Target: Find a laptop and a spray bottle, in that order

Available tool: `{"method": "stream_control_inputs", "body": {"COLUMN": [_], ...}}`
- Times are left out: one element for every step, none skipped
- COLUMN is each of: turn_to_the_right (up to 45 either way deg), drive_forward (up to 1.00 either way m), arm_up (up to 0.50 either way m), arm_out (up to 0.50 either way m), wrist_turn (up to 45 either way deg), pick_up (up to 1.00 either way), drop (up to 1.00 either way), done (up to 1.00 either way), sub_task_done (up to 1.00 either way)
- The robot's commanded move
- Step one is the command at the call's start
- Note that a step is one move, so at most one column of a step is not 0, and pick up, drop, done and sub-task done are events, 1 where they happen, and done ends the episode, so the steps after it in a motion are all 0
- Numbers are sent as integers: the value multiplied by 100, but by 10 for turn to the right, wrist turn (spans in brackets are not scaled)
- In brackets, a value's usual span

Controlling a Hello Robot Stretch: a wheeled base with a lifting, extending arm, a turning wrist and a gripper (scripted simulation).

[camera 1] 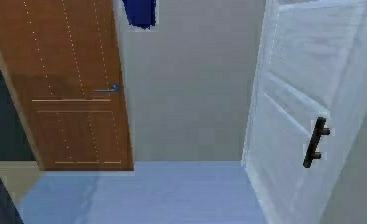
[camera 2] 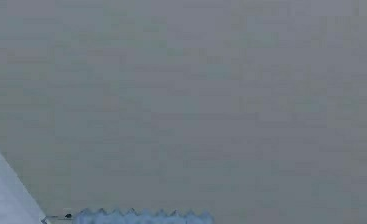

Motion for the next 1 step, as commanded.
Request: {"method": "stream_control_inputs", "body": {"turn_to_the_right": [0], "drive_forward": [95], "arm_up": [0], "arm_out": [0], "wrist_turn": [0], "pick_up": [0], "drop": [0], "done": [0], "sub_task_done": [0]}}
